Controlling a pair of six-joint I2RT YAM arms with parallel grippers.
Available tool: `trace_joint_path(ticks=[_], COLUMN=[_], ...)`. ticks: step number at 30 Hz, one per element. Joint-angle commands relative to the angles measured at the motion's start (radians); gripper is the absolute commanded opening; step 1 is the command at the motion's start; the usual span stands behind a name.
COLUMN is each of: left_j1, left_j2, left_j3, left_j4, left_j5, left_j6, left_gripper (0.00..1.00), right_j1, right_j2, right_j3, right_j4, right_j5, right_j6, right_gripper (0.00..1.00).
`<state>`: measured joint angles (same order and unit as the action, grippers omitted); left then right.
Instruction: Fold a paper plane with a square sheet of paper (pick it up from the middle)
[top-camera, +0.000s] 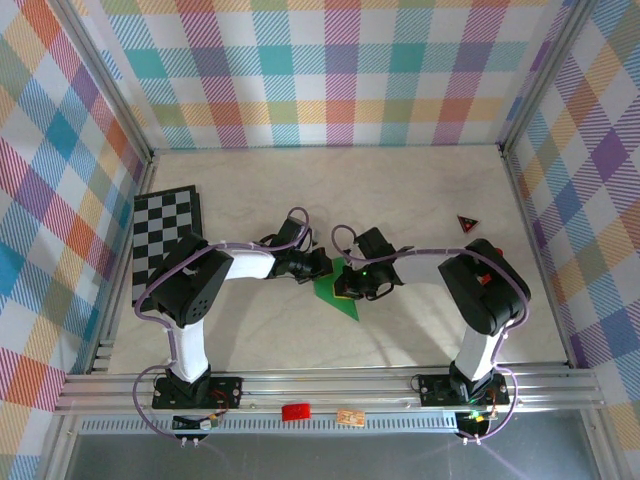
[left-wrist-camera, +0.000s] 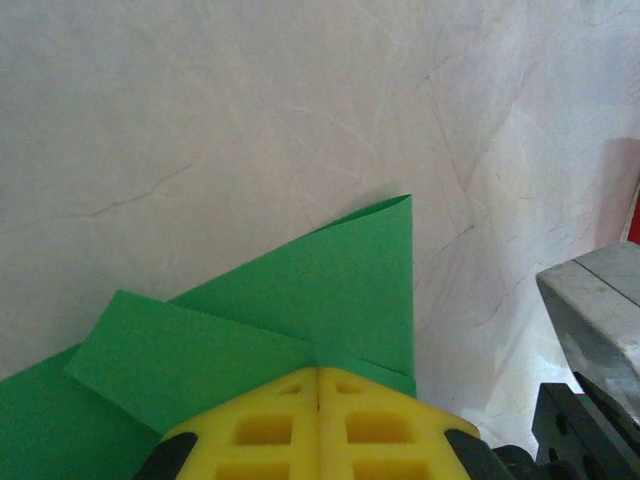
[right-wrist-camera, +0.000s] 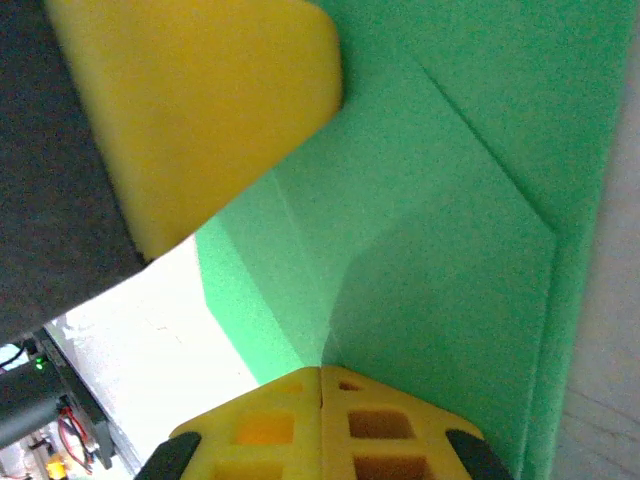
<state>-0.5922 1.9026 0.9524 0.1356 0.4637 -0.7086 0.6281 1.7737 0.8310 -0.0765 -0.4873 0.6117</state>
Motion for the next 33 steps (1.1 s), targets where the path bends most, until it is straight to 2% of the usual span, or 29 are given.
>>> trace_joint_path(ticks=[1, 4, 9, 12, 18, 22, 25, 33], left_j1=[0.008, 0.008, 0.008, 0.008, 0.008, 0.008, 0.009, 0.023], left_j2=[0.053, 0.057, 0.052, 0.048, 0.05, 0.051, 0.056, 0.054], left_j3=[-0.038, -0.037, -0.039, -0.04, -0.038, -0.038, -0.033, -0.033], left_j4=[-0.082, -0.083, -0.077, -0.08, -0.075, -0.074, -0.078, -0.091], left_j5=[-0.059, -0.053, -0.053, -0.054, -0.051, -0.051, -0.048, -0.045], left_j6=[0.028, 0.029, 0.029, 0.028, 0.024, 0.023, 0.024, 0.038], left_gripper=[0.06, 0.06, 0.06, 0.06, 0.06, 0.06, 0.05, 0.06], right_j1=[-0.001, -0.002, -0.004, -0.004, 0.002, 0.003, 0.003, 0.002], right_j2=[-0.054, -0.11, -0.137, -0.101, 0.012, 0.035, 0.058, -0.103], right_j3=[-0.068, -0.098, -0.055, -0.026, 0.058, 0.077, 0.063, -0.087], right_j4=[-0.109, -0.122, -0.08, 0.001, 0.04, -0.017, -0.048, -0.138], right_j5=[-0.005, -0.026, -0.031, -0.031, -0.014, 0.061, 0.055, 0.037], right_j6=[-0.063, -0.064, -0.008, 0.055, 0.097, 0.077, 0.044, -0.007], right_gripper=[0.03, 0.04, 0.05, 0.06, 0.06, 0.08, 0.08, 0.11])
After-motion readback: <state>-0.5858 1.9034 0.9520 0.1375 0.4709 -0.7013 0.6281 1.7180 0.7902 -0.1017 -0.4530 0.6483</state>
